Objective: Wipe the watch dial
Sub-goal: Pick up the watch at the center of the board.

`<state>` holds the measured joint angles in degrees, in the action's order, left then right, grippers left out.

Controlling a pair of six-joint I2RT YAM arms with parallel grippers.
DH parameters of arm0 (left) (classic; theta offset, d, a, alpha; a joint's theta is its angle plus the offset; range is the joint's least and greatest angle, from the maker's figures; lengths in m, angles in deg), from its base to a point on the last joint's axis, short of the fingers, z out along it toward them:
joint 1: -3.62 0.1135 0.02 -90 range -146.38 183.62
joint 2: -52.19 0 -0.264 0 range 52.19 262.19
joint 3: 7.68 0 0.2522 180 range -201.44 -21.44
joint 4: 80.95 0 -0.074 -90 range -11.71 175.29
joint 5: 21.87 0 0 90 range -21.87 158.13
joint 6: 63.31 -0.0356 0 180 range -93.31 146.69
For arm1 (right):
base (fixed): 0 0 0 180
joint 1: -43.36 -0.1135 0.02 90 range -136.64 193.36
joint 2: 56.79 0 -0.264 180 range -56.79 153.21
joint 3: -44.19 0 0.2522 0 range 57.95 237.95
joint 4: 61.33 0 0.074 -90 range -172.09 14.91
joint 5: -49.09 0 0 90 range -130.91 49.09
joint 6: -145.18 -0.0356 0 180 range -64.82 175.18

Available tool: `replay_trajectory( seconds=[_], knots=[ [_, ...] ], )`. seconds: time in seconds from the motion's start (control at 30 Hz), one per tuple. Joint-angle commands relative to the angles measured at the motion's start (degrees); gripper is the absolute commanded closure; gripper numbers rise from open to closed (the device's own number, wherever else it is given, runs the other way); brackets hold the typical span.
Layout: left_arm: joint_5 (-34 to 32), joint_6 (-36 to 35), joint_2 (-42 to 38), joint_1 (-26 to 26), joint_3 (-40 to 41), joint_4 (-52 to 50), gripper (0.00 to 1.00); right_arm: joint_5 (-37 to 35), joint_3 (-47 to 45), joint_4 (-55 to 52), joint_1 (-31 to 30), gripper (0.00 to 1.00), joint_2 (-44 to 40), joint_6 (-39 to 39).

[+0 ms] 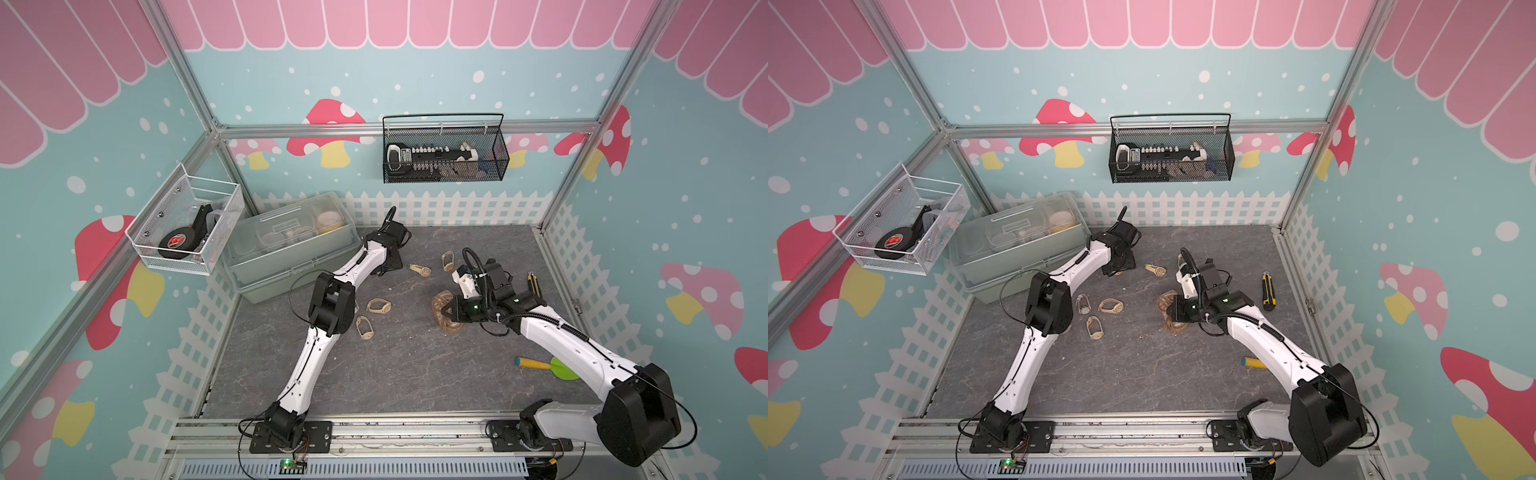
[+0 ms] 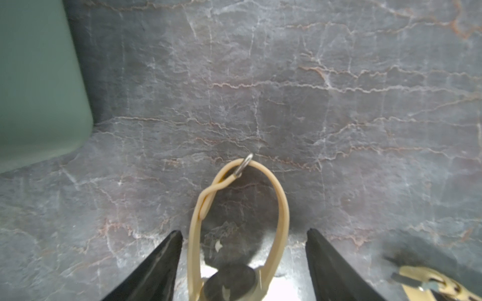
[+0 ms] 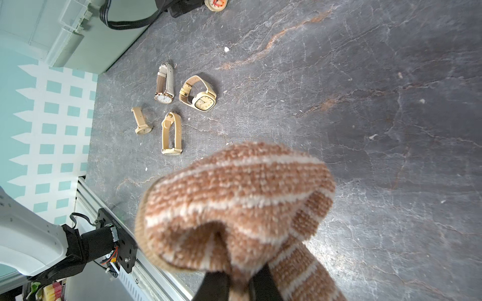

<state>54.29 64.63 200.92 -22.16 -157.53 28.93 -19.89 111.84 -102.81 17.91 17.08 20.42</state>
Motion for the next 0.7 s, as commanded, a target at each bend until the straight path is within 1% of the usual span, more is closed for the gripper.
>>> replay_trajectory(
  seconds=[0.0,0.23,0.43,0.5,0.67],
  knots=[
    [0.45,0.97,1.58,0.64,-2.0,-0.64,0.29,0.06,-0.83,-0.8,0.66,1.0,-1.44,-0.05],
    [0.69,1.11,2.42,1.3,-2.95,-0.69,0.39,0.2,-1.24,-1.26,1.39,1.0,-1.66,0.31],
    [0.9,1.0,2.45,1.61,-2.37,-0.7,0.46,0.63,-1.19,-1.45,2.02,1.0,-1.63,0.49],
    [0.84,1.0,2.37,1.61,-1.88,-0.65,0.53,0.78,-1.18,-1.37,2.16,1.0,-1.54,0.49],
    [1.0,1.05,2.2,1.7,-0.71,-0.6,0.6,0.96,-1.27,-1.37,2.34,1.0,-1.63,0.49]
  ],
)
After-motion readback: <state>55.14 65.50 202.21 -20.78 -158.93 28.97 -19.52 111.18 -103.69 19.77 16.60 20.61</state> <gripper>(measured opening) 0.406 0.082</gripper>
